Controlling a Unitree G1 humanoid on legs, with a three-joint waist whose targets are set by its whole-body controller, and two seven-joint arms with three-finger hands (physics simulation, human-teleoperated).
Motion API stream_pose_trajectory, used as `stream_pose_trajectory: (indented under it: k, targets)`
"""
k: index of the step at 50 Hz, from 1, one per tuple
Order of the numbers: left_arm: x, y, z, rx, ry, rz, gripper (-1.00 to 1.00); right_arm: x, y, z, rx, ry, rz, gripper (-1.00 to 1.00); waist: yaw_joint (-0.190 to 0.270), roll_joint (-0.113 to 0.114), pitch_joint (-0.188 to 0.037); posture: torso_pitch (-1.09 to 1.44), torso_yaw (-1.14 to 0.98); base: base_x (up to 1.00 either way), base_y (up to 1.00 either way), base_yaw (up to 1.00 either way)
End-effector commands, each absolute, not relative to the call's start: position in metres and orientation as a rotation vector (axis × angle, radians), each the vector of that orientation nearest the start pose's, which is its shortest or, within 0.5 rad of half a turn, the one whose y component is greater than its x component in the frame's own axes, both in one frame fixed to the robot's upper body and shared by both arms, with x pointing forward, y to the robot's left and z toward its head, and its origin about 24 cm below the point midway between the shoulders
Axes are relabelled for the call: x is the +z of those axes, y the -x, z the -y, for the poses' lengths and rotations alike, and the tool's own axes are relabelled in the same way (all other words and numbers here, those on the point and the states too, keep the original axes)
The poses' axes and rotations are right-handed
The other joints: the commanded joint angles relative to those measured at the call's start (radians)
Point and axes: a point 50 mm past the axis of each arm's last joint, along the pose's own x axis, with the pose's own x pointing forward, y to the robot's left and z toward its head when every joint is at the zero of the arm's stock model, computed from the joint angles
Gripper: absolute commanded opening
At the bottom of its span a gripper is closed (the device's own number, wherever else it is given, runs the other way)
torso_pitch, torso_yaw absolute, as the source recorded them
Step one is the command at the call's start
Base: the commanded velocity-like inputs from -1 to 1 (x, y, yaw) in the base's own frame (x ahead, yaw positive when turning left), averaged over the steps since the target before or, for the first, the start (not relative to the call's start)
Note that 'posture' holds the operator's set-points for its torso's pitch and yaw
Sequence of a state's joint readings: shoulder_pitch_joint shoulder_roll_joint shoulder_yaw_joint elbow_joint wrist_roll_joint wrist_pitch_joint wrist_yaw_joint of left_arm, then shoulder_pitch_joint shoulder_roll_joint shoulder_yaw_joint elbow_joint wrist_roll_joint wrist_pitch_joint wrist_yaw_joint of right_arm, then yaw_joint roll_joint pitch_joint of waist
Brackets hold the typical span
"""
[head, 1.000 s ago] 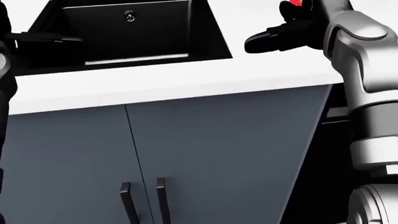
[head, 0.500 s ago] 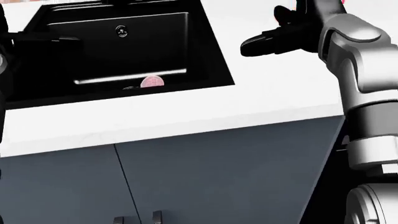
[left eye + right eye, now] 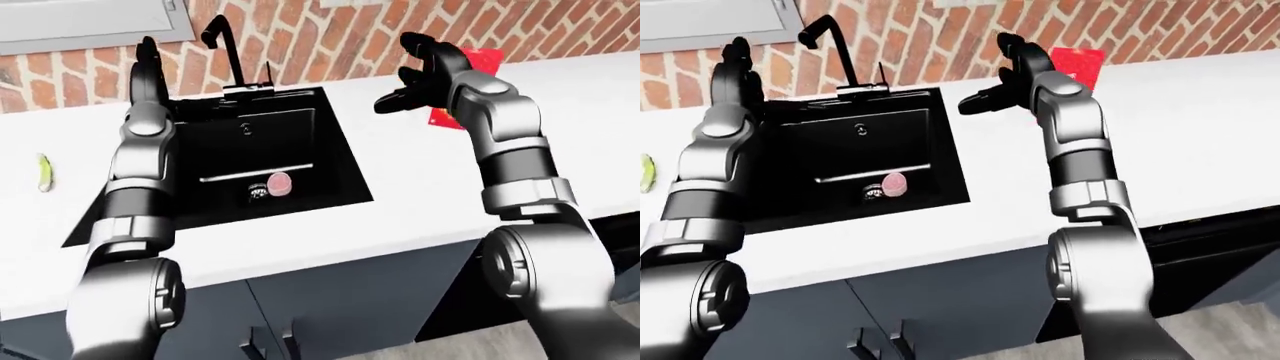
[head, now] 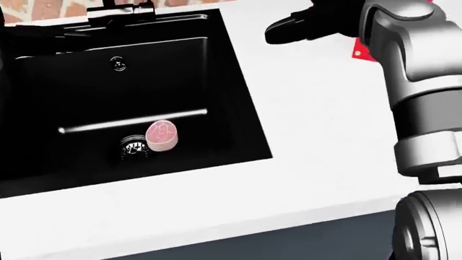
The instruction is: Turn the sink spout to the right.
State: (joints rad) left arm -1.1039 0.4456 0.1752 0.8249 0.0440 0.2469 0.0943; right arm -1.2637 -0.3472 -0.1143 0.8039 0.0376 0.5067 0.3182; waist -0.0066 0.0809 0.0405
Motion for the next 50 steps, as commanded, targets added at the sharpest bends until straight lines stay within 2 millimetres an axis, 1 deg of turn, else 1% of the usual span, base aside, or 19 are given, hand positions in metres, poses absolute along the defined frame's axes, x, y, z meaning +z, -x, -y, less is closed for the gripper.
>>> stream_pose_trajectory:
  k: [1, 5, 8, 9, 10, 11, 12, 13, 16, 17, 18, 21, 24, 25, 29, 34, 40, 44, 50]
  targets:
    - [0.263, -0.405, -0.242, 0.326, -0.241, 0.184, 1.00, 0.298, -0.414, 0.163, 0.232, 0.166, 0.067, 1.00, -0.012, 0.016, -0.035, 0.00, 0.00, 0.37, 0.00, 0.00]
    - [0.263, -0.406, -0.244, 0.332, -0.242, 0.180, 1.00, 0.298, -0.417, 0.156, 0.248, 0.171, 0.064, 1.00, 0.001, -0.014, -0.042, 0.00, 0.00, 0.37, 0.00, 0.00]
    - [0.265, -0.407, -0.246, 0.336, -0.239, 0.177, 1.00, 0.301, -0.419, 0.152, 0.252, 0.173, 0.063, 1.00, 0.009, -0.046, -0.032, 0.00, 0.00, 0.33, 0.00, 0.00]
    - [0.266, -0.407, -0.247, 0.340, -0.238, 0.176, 1.00, 0.304, -0.419, 0.151, 0.257, 0.165, 0.067, 1.00, 0.011, -0.062, -0.018, 0.00, 0.00, 0.00, 0.00, 0.00]
    - [0.268, -0.408, -0.247, 0.340, -0.236, 0.176, 1.00, 0.305, -0.419, 0.150, 0.260, 0.163, 0.068, 1.00, 0.008, -0.069, -0.029, 0.00, 0.00, 0.00, 0.00, 0.00]
    - [0.269, -0.407, -0.248, 0.344, -0.236, 0.176, 1.00, 0.306, -0.419, 0.148, 0.265, 0.166, 0.067, 1.00, 0.004, -0.097, -0.033, 0.00, 0.00, 0.00, 0.00, 0.00]
    - [0.270, -0.408, -0.248, 0.345, -0.236, 0.176, 1.00, 0.306, -0.419, 0.148, 0.263, 0.167, 0.066, 1.00, 0.000, -0.134, -0.032, 0.00, 0.00, 0.00, 0.00, 0.00]
    - [0.271, -0.408, -0.249, 0.349, -0.235, 0.175, 1.00, 0.307, -0.419, 0.147, 0.267, 0.167, 0.067, 1.00, 0.012, -0.100, -0.027, 0.00, 0.00, 0.00, 0.00, 0.00]
    - [0.275, -0.407, -0.251, 0.356, -0.236, 0.177, 1.00, 0.308, -0.420, 0.144, 0.275, 0.172, 0.064, 1.00, 0.008, -0.125, -0.022, 0.00, 0.00, 0.00, 0.00, 0.00]
    - [0.275, -0.407, -0.251, 0.356, -0.235, 0.177, 1.00, 0.309, -0.420, 0.143, 0.278, 0.171, 0.064, 1.00, 0.007, -0.124, -0.016, 0.00, 0.00, 0.00, 0.00, 0.00]
    - [0.276, -0.408, -0.251, 0.355, -0.232, 0.175, 1.00, 0.309, -0.420, 0.143, 0.280, 0.170, 0.064, 1.00, -0.007, -0.107, -0.038, 0.00, 0.00, 0.00, 0.00, 0.00]
    - [0.279, -0.408, -0.255, 0.367, -0.231, 0.176, 1.00, 0.307, -0.421, 0.142, 0.283, 0.170, 0.060, 1.00, -0.013, -0.090, -0.043, 0.00, 0.00, 0.00, 0.00, 0.00]
    - [0.282, -0.407, -0.261, 0.385, -0.231, 0.181, 1.00, 0.307, -0.421, 0.141, 0.285, 0.170, 0.059, 1.00, -0.033, -0.042, -0.043, 0.00, 0.00, 0.00, 0.00, 0.00]
    - [0.283, -0.406, -0.263, 0.392, -0.229, 0.184, 1.00, 0.307, -0.421, 0.140, 0.288, 0.171, 0.060, 1.00, -0.027, -0.057, -0.035, 0.00, 0.00, 0.00, 0.00, 0.00]
    - [0.283, -0.406, -0.266, 0.403, -0.228, 0.181, 1.00, 0.307, -0.421, 0.140, 0.292, 0.171, 0.060, 1.00, -0.019, -0.054, -0.027, 0.00, 0.00, 0.00, 0.00, 0.00]
    - [0.287, -0.406, -0.271, 0.416, -0.215, 0.174, 1.00, 0.308, -0.420, 0.139, 0.296, 0.171, 0.063, 1.00, -0.001, -0.067, -0.031, 0.00, 0.00, 0.00, 0.00, 0.00]
    - [0.298, -0.409, -0.268, 0.360, -0.157, 0.121, 1.00, 0.309, -0.420, 0.138, 0.298, 0.172, 0.063, 1.00, 0.004, -0.060, -0.034, 0.00, 0.00, 0.00, 0.00, 0.00]
    - [0.299, -0.410, -0.267, 0.374, -0.177, 0.115, 1.00, 0.308, -0.420, 0.137, 0.305, 0.173, 0.062, 1.00, 0.001, -0.056, -0.029, 0.00, 0.00, 0.00, 0.00, 0.00]
    - [0.306, -0.407, -0.275, 0.422, -0.181, 0.121, 1.00, 0.309, -0.420, 0.137, 0.306, 0.175, 0.065, 1.00, -0.004, -0.050, -0.028, 0.00, 0.00, 0.00, 0.00, 0.00]
